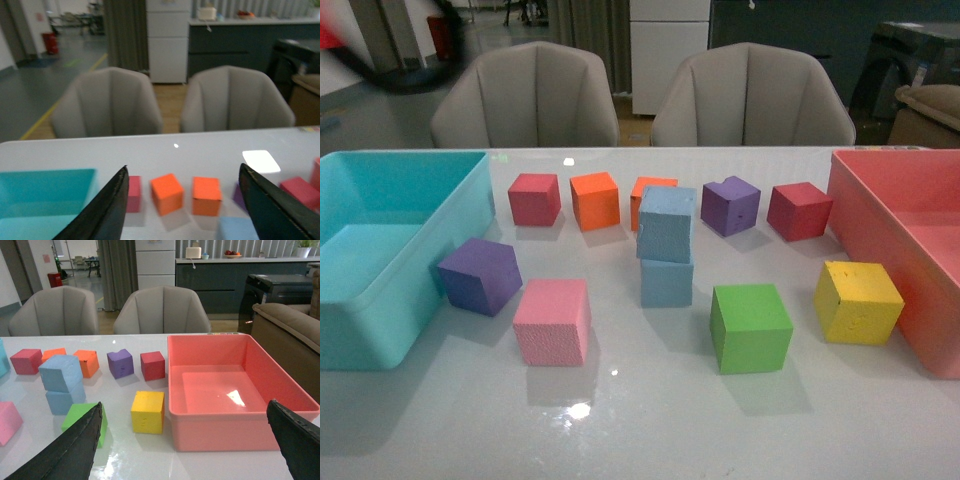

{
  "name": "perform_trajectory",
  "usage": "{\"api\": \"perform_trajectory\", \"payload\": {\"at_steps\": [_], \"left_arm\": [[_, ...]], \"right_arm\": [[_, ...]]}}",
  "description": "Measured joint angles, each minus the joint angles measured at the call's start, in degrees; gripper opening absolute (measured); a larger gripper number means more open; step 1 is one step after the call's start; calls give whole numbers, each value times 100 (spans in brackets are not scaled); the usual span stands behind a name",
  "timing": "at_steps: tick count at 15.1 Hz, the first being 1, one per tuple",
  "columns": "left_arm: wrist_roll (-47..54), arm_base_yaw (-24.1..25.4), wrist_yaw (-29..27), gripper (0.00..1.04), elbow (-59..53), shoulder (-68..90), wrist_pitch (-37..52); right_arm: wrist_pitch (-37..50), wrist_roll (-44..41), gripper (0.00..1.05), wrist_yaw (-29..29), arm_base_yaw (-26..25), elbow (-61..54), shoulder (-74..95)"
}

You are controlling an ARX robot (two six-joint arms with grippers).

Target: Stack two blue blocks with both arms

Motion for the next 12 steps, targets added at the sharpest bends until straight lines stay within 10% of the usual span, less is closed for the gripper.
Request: {"api": "perform_trajectory", "payload": {"at_steps": [5, 12], "left_arm": [[22, 1165, 949, 6, -2988, -2015, 782], [39, 2201, 1915, 2, -4489, -4135, 291]], "right_arm": [[2, -2, 98, 0, 0, 0, 0], [2, -2, 98, 0, 0, 0, 0]]}}
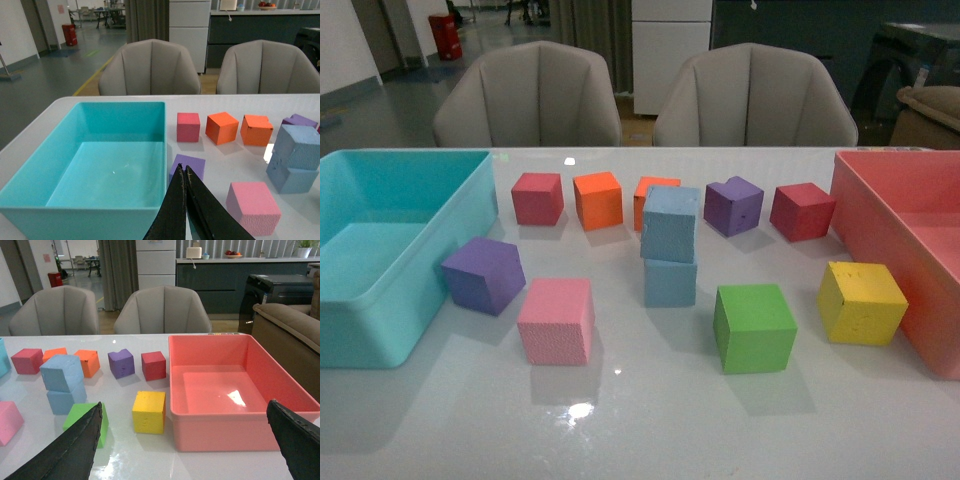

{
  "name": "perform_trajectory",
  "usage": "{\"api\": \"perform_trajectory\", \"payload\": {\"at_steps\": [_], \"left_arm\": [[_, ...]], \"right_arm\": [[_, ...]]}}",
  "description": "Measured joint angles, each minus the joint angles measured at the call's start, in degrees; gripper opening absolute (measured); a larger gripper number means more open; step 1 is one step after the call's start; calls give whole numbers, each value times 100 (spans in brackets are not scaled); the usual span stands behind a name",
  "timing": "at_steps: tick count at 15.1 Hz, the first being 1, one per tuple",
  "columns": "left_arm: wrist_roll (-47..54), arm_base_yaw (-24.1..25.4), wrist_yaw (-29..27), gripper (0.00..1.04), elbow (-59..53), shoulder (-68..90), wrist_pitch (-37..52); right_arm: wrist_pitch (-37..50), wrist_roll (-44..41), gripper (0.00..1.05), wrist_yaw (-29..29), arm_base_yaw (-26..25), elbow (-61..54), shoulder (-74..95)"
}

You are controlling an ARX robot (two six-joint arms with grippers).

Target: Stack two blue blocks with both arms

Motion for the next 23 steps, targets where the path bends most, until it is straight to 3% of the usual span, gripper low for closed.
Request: {"api": "perform_trajectory", "payload": {"at_steps": [2, 4, 6, 15, 22, 23], "left_arm": [[0, 153, 219, 2, -166, -424, -254], [0, 638, 551, 2, -291, -815, -533], [2, 619, 643, 2, -468, -1045, -398], [2, 599, 651, 2, -568, -2793, -2103], [2, 599, 651, 2, -568, -3600, -2898], [2, 599, 649, 2, -555, -3904, -3357]], "right_arm": [[0, 2, 98, 0, 0, 0, 0], [0, 0, 98, 0, 0, 0, 0], [2, 0, 98, 0, 0, 0, 0], [0, 2, 98, 0, 0, 0, 0], [0, 2, 98, 0, 0, 0, 0], [0, 2, 98, 0, 0, 0, 0]]}}
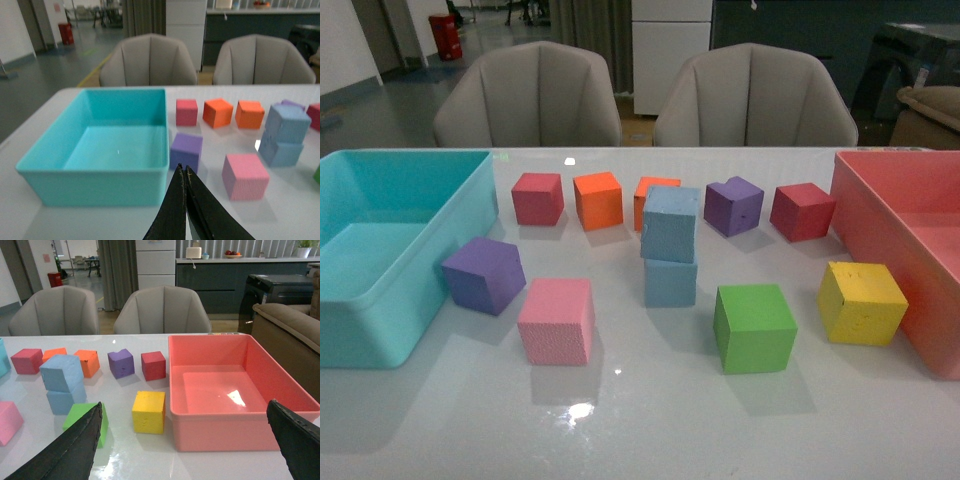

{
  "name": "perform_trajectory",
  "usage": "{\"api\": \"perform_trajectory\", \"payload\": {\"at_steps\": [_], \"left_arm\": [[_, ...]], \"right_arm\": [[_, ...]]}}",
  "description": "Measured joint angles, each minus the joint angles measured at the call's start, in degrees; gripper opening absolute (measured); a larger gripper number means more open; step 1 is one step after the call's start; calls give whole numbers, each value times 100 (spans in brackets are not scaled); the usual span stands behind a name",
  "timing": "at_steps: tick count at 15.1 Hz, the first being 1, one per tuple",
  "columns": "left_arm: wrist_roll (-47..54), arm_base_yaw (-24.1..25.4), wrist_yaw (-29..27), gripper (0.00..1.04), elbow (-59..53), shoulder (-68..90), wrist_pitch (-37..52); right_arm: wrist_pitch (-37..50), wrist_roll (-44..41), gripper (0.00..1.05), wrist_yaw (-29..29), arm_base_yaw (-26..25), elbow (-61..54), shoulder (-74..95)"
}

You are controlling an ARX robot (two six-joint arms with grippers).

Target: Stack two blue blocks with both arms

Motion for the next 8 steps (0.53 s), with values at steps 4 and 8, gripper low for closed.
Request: {"api": "perform_trajectory", "payload": {"at_steps": [4, 8], "left_arm": [[0, 4, 7, 2, -11, -640, -588], [-2, 4, 2, 18, -11, -640, -566]], "right_arm": [[2, -2, 98, 0, 0, 0, 0], [-2, -2, 98, 0, 0, 0, 0]]}}
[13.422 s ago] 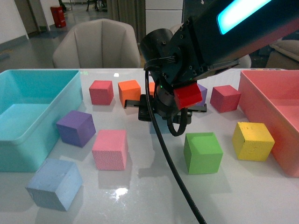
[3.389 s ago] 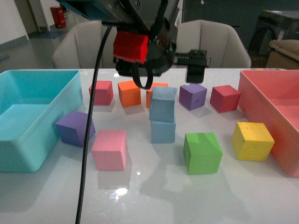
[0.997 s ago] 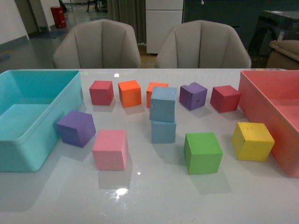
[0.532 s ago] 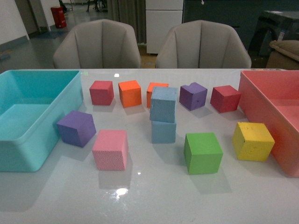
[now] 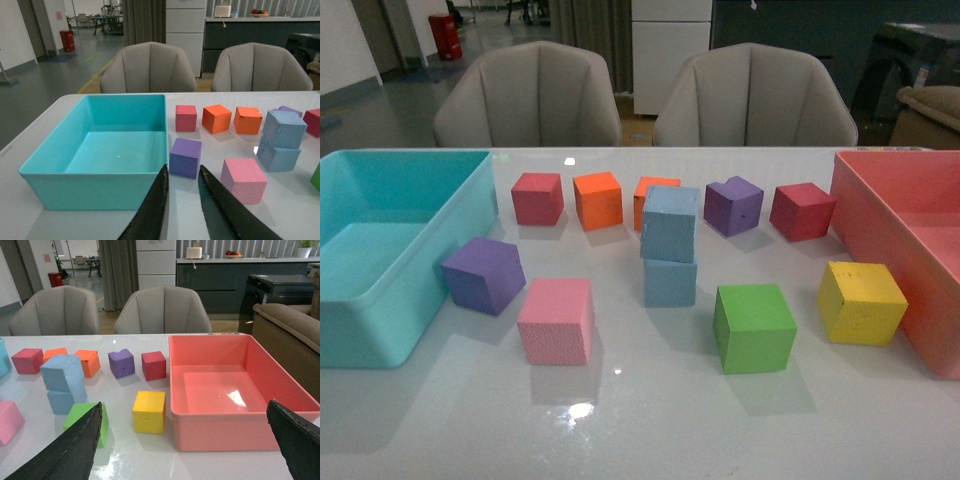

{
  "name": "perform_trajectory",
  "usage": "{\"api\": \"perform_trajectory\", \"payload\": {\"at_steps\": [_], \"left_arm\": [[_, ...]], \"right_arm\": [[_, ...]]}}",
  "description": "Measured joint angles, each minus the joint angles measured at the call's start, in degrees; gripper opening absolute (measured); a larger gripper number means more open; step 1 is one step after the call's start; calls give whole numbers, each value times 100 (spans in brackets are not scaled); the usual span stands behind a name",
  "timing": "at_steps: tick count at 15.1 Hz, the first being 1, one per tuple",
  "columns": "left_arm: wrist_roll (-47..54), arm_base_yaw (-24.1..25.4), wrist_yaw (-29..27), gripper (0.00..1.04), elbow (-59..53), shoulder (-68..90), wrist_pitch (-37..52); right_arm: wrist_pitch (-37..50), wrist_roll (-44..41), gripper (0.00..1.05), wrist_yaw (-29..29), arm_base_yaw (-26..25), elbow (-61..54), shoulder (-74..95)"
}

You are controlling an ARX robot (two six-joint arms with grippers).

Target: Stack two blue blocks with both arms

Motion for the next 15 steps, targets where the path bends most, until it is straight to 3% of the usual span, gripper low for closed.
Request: {"api": "perform_trajectory", "payload": {"at_steps": [2, 6, 15], "left_arm": [[0, 0, 0, 48, 0, 0, 0], [2, 0, 0, 99, 0, 2, 0], [7, 0, 0, 98, 0, 0, 0]], "right_arm": [[2, 0, 98, 0, 0, 0, 0], [0, 0, 98, 0, 0, -2, 0], [2, 0, 98, 0, 0, 0, 0]]}}
